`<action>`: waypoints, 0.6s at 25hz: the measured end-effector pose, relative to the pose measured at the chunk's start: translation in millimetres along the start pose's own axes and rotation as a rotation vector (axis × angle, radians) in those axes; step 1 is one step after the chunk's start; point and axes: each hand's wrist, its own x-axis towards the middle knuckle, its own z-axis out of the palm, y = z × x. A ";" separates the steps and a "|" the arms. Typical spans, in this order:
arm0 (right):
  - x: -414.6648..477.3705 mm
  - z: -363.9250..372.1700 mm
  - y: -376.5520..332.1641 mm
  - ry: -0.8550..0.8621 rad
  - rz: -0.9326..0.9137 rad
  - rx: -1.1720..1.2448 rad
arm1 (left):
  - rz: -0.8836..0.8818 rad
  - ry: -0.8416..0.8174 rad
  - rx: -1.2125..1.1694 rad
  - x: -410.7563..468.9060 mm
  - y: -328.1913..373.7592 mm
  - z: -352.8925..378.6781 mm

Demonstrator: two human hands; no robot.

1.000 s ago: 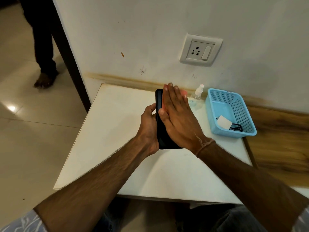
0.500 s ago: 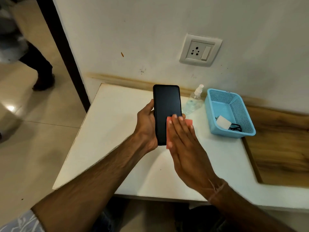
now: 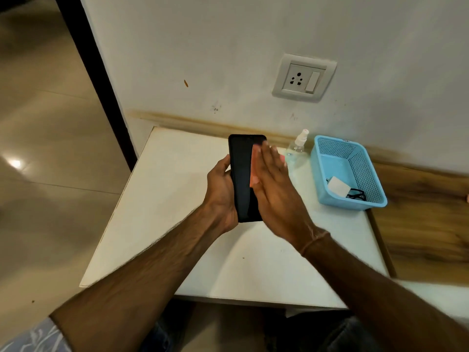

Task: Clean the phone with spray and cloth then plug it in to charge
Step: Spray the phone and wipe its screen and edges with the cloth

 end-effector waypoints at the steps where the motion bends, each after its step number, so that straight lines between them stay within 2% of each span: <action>1: -20.8 3.0 -4.8 -0.014 -0.015 -0.019 | 0.012 0.001 -0.007 1.2 1.6 -1.5; 4: -74.9 8.5 -15.2 -0.067 -0.027 -0.127 | -0.017 -0.063 -0.046 -0.1 4.6 -2.5; 7: -91.9 4.4 -15.0 -0.109 -0.045 -0.183 | -0.055 -0.127 -0.065 0.7 1.4 -2.7; 12: -32.9 -7.7 -8.1 -0.045 -0.024 -0.194 | -0.018 -0.055 0.026 1.8 0.5 -0.9; 15: 25.6 -11.6 0.4 -0.029 0.080 -0.205 | -0.028 -0.022 0.070 2.5 -5.6 1.6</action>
